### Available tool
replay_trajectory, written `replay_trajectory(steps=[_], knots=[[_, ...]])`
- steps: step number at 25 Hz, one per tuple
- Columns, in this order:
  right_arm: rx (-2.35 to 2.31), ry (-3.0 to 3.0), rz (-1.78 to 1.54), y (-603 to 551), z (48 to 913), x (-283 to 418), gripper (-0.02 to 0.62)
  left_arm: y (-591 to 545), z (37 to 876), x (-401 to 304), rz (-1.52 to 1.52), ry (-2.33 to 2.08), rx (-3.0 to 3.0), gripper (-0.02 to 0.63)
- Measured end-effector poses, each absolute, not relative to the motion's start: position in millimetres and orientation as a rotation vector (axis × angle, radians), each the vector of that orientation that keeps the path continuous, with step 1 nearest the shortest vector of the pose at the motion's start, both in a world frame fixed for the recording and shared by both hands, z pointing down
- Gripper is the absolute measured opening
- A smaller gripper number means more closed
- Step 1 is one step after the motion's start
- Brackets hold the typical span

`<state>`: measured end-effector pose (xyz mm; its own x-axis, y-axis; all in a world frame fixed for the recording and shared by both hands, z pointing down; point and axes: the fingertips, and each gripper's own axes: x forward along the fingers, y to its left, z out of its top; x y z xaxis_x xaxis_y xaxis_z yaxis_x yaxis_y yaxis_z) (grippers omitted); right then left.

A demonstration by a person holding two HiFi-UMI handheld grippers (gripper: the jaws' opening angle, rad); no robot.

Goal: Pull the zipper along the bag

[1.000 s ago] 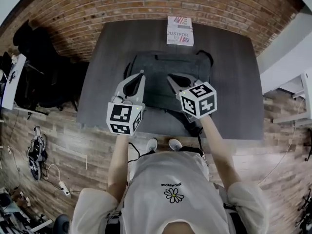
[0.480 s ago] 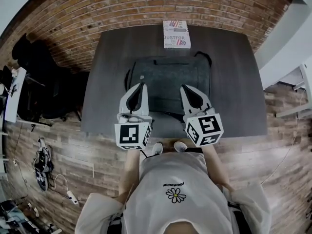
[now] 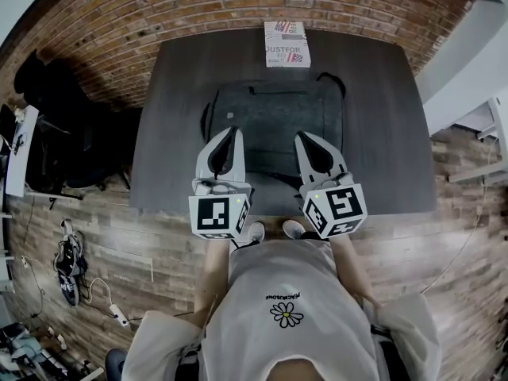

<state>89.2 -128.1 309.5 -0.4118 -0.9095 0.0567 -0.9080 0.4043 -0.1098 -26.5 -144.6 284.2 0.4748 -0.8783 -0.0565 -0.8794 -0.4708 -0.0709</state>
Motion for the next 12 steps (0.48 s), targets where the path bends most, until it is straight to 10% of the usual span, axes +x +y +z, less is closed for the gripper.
replay_trajectory(steps=[12], knots=[[-1.709,2.604,-0.190,-129.1,308.1,92.6,0.000,-144.1,284.9,-29.7,-0.004,1.551,-2.615,0.000]])
